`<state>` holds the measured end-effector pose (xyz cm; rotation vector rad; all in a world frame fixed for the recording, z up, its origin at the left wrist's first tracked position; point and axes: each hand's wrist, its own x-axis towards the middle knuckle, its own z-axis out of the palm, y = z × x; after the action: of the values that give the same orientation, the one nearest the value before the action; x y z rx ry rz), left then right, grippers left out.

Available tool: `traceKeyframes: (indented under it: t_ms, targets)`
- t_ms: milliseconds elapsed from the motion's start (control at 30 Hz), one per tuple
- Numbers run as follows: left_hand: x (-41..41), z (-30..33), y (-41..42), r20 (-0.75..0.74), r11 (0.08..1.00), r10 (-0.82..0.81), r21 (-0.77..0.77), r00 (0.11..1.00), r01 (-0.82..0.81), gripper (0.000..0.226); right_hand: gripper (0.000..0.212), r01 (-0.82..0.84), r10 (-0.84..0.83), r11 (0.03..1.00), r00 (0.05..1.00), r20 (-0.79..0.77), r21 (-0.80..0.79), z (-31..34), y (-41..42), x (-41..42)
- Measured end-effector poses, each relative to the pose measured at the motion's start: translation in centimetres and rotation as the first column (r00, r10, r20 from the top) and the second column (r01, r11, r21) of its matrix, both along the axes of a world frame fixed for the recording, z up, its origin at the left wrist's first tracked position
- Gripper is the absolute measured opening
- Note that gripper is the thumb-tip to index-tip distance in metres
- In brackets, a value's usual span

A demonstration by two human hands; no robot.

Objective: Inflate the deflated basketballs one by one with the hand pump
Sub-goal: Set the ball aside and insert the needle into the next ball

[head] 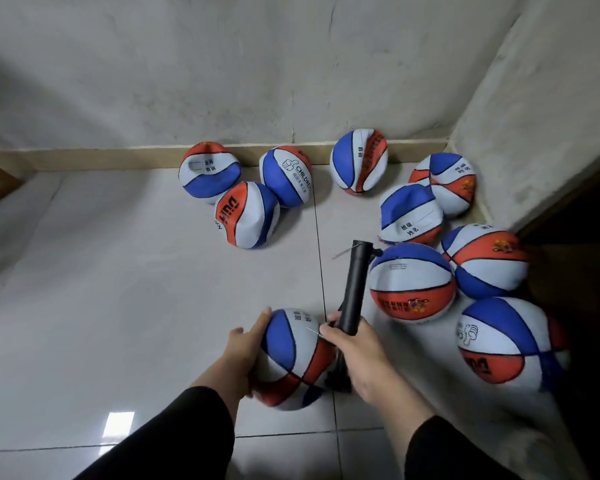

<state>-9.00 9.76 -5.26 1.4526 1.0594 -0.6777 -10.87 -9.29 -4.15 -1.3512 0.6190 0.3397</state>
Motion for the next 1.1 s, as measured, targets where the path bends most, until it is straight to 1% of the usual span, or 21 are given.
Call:
traceKeyframes:
  t_ms: [33, 67, 100, 167, 300, 367, 467, 533, 567, 600, 667, 700, 833, 967, 1033, 1067, 1100]
  targets:
    - [-0.6, 0.6, -0.3, -0.043, 0.999, 0.005, -0.040, 0.999, -0.007, 0.101, 0.019, 0.030, -0.030, 0.999, 1.000, 0.004, 0.026, 0.0, 0.1, -0.4]
    - [-0.9, 0.9, -0.5, -0.055, 0.998, 0.009, -0.069, 0.998, -0.013, 0.090, 0.019, 0.042, -0.042, 0.998, 0.999, 0.008, 0.039, 0.2, 0.1, -0.6]
    - [-1.0, 0.9, -0.6, -0.048, 0.996, 0.020, -0.082, 0.999, -0.024, 0.081, 0.019, 0.028, -0.028, 0.999, 1.000, 0.010, 0.028, 0.5, 0.1, -0.8]
    - [-1.3, 0.7, -0.7, -0.028, 0.994, 0.027, -0.105, 0.999, -0.030, 0.074, 0.020, -0.010, 0.010, 1.000, 0.999, 0.037, -0.013, 1.3, -0.2, -0.8]
    - [0.6, 2.5, -1.6, 0.136, 0.993, 0.091, -0.084, 0.986, -0.081, 0.068, 0.022, -0.010, 0.012, 1.000, 0.989, 0.149, -0.020, 4.1, -0.9, 1.0]
    - [2.1, 4.6, -2.7, 0.230, 0.991, 0.116, -0.098, 0.966, -0.095, 0.064, 0.025, 0.005, 0.005, 0.999, 0.978, 0.207, -0.048, 6.1, -1.9, 2.4]
    - [4.9, 7.8, -5.2, 0.377, 0.989, 0.108, -0.138, 0.920, -0.059, 0.048, 0.025, 0.031, -0.003, 0.995, 0.955, 0.296, -0.090, 9.7, -4.1, 5.1]
    - [6.5, 10.4, -7.3, 0.450, 0.990, 0.089, -0.142, 0.888, -0.027, 0.036, 0.023, 0.053, -0.015, 0.994, 0.936, 0.353, -0.099, 12.2, -6.2, 6.8]
    - [7.3, 11.2, -8.4, 0.475, 0.990, 0.081, -0.142, 0.876, -0.015, 0.034, 0.023, 0.053, -0.004, 0.991, 0.928, 0.373, -0.122, 13.5, -7.4, 7.7]
    - [8.0, 12.0, -9.4, 0.491, 0.989, 0.072, -0.150, 0.868, 0.002, 0.036, 0.023, 0.047, 0.018, 0.987, 0.920, 0.391, -0.157, 14.7, -8.7, 8.5]
    - [8.9, 13.3, -11.4, 0.511, 0.985, 0.066, -0.168, 0.857, 0.025, 0.051, 0.025, 0.023, 0.078, 0.972, 0.908, 0.411, -0.235, 16.9, -11.2, 9.9]
    - [9.4, 13.6, -12.4, 0.523, 0.984, 0.056, -0.174, 0.850, 0.042, 0.053, 0.024, 0.014, 0.103, 0.962, 0.907, 0.409, -0.273, 17.8, -12.6, 10.5]
    - [10.0, 15.7, -17.0, 0.551, 0.958, -0.003, -0.238, 0.834, 0.160, 0.048, 0.019, 0.001, 0.187, 0.898, 0.905, 0.383, -0.440, 20.5, -18.3, 12.1]
    - [10.2, 15.6, -22.2, 0.562, 0.922, -0.095, -0.263, 0.822, 0.286, 0.064, 0.024, 0.008, 0.198, 0.853, 0.920, 0.338, -0.522, 22.3, -23.8, 12.9]
    - [10.3, 14.8, -24.6, 0.587, 0.904, -0.155, -0.240, 0.795, 0.353, 0.070, 0.023, 0.014, 0.186, 0.839, 0.933, 0.309, -0.544, 22.4, -26.0, 12.6]
    - [10.2, 14.2, -25.6, 0.611, 0.896, -0.214, -0.189, 0.762, 0.403, 0.072, 0.021, 0.013, 0.179, 0.829, 0.941, 0.287, -0.558, 22.0, -26.8, 12.2]
    - [10.0, 13.7, -26.4, 0.640, 0.879, -0.304, -0.097, 0.706, 0.466, 0.071, 0.020, 0.008, 0.172, 0.819, 0.951, 0.258, -0.574, 21.2, -27.6, 11.8]
